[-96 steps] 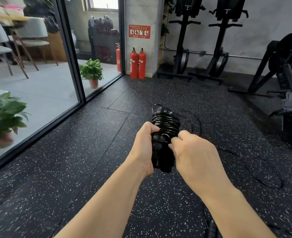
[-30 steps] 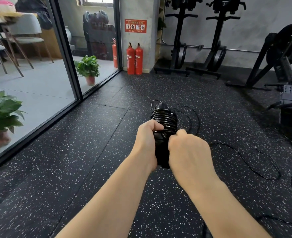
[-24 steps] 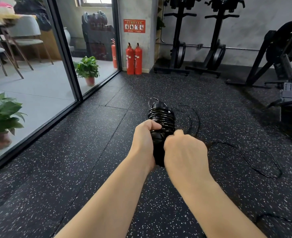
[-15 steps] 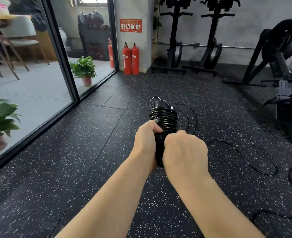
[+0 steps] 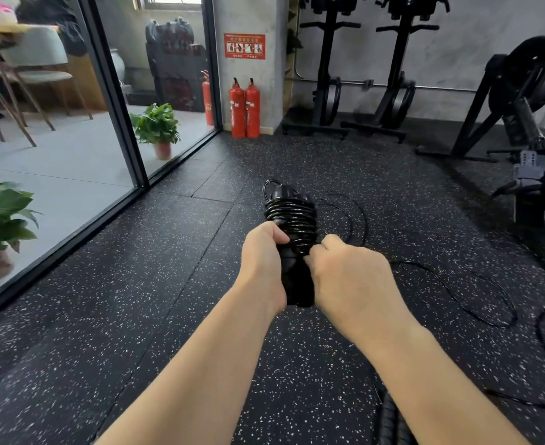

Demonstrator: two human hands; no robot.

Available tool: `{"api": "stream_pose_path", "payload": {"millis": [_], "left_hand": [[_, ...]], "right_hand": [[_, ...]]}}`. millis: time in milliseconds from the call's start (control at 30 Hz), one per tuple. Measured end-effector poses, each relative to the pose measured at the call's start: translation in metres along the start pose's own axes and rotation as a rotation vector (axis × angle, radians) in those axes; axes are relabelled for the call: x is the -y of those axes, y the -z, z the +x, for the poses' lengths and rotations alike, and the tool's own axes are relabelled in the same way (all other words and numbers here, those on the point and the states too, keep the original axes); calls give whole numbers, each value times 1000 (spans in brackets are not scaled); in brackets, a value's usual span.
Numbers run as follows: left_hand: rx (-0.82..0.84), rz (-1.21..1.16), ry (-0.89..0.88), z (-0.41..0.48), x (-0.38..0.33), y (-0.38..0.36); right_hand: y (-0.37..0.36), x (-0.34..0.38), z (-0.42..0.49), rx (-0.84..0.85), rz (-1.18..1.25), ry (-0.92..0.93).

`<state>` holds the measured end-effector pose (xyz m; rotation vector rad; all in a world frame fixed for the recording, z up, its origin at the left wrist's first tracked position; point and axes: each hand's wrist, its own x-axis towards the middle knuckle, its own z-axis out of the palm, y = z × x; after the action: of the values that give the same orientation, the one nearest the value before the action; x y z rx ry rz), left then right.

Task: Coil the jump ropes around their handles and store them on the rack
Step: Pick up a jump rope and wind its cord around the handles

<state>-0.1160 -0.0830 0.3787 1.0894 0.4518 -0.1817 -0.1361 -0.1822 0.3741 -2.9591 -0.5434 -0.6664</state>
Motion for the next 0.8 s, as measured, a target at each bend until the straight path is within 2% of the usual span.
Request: {"api": "stream_pose_path", "payload": {"millis": [300,367,467,733,800], "left_hand": [[94,79,30,3,5,-2],[90,70,39,3,7,-4],[55,67,27,5,10,-8],[16,73,-1,4,8,-11],[0,67,-11,5,8,-11]], "right_hand": [[-9,9,3,-4,32,-16],[-1,11,3,80,-91,-32],[2,5,-2,129,-81,-30],[-1,-9,-4,38,-85,-89],[-8,-17,-5,13,-79,-54]]}}
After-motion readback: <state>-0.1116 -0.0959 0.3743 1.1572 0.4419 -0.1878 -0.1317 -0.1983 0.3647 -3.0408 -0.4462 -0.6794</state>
